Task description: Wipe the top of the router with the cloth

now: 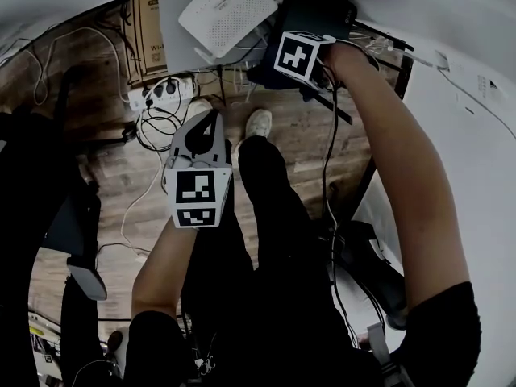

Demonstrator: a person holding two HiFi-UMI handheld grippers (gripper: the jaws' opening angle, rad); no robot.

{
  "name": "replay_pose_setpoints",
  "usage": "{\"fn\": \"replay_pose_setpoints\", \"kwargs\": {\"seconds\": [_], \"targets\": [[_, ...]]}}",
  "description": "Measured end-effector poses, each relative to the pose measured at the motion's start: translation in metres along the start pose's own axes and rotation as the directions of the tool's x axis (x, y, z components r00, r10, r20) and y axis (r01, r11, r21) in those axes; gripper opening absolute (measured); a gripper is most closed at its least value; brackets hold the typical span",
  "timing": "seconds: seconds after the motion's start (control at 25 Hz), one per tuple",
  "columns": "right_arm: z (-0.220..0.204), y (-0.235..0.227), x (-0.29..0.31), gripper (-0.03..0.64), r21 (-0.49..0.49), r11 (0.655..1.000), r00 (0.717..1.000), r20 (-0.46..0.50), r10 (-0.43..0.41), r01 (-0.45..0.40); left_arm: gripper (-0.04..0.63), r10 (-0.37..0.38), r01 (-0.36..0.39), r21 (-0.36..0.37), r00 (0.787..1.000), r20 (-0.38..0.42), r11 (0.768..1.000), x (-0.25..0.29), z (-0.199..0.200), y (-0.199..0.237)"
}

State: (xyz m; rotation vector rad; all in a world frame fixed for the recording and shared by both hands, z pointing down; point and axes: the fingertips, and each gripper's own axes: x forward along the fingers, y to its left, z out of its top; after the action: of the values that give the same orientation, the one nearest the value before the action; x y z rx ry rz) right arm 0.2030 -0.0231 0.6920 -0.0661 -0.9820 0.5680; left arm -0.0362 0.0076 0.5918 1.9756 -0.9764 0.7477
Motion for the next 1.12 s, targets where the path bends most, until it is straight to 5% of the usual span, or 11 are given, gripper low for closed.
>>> {"fn": "replay_pose_setpoints", "kwargs": {"seconds": [0.16, 0.24, 0.4, 0.52, 0.6, 1.12], "targets": [[-0.007, -0.012, 0.000, 0.021, -0.002, 0.998, 0.997, -0.032, -0.068, 0.068, 0.003, 0.006, -0.006, 0.001, 1.000, -0.007, 1.000, 0.001, -0.002, 0.005], [-0.012, -0.027, 0.001, 0.021, -0.033, 0.984, 0.982, -0.069, -0.176, 0.174, 0.003, 0.011, -0.011, 0.000, 1.000, -0.003, 1.000, 0.002, -0.001, 0.006], [-0.017, -0.081, -0.009, 0.021, -0.077, 0.869, 0.866, -0.081, -0.494, 0.489, 0.003, 0.014, -0.014, -0.002, 1.000, 0.006, 1.000, 0.004, 0.003, 0.007], [-0.018, -0.109, -0.017, 0.021, -0.032, 0.780, 0.778, -0.062, -0.625, 0.625, 0.003, 0.012, -0.012, -0.004, 1.000, 0.004, 1.000, 0.005, 0.002, 0.008], [-0.019, -0.122, -0.020, 0.021, -0.015, 0.748, 0.746, -0.052, -0.664, 0.664, 0.003, 0.013, -0.013, -0.007, 1.000, 0.000, 1.000, 0.007, 0.000, 0.010], [-0.026, -0.174, -0.032, 0.021, 0.177, 0.717, 0.729, -0.012, -0.684, 0.675, 0.003, 0.006, -0.006, -0.011, 1.000, 0.000, 1.000, 0.020, 0.001, 0.016]]}}
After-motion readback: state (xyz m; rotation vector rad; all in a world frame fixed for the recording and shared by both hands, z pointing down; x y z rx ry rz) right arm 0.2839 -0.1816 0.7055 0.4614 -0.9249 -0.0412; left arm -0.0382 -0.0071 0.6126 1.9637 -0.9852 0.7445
